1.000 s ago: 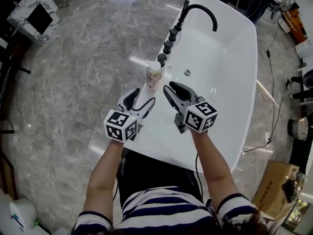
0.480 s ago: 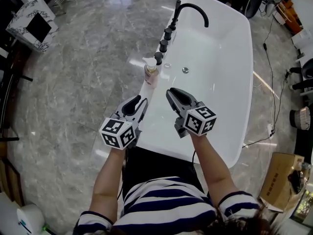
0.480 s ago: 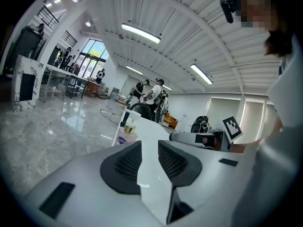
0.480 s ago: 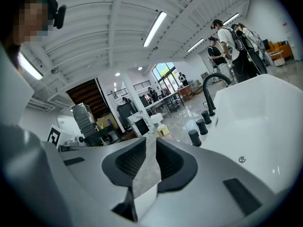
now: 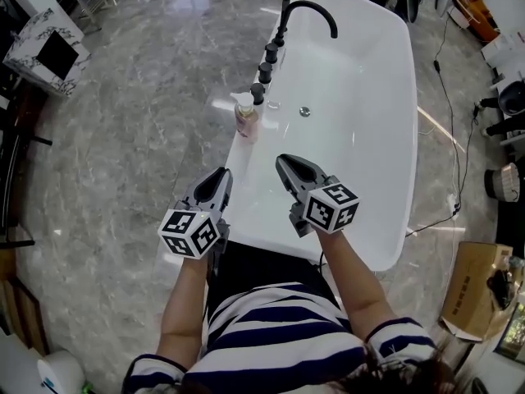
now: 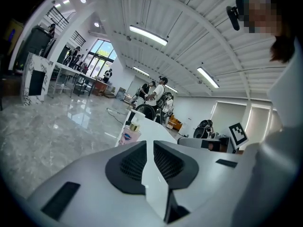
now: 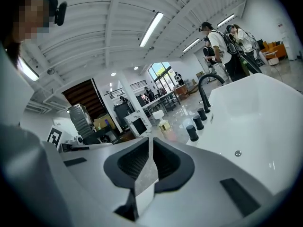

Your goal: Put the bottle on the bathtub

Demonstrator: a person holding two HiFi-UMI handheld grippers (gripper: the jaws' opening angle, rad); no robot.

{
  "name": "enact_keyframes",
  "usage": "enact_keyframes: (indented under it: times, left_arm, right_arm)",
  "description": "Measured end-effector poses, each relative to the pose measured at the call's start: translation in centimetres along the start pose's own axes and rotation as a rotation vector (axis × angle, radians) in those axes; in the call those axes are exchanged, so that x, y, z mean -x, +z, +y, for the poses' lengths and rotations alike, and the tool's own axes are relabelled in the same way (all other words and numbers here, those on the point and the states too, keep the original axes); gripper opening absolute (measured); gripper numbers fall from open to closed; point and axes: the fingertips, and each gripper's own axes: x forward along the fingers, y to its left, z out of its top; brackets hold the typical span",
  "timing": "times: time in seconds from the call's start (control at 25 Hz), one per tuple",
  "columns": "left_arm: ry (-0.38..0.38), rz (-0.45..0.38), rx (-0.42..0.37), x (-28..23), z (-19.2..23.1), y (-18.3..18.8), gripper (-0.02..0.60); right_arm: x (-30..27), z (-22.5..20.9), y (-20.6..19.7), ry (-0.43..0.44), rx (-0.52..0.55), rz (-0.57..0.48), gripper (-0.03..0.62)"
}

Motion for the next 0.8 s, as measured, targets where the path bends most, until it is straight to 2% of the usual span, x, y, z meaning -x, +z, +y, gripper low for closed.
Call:
enact_keyframes:
  times: [0.8]
  left_arm:
    - [0.049,0.059,0.022,1.6,-0.7,-2.2,0.054]
  right_arm:
    - [1.8,0.8,-2.4,-0.056,-0.033,0.032,0.027]
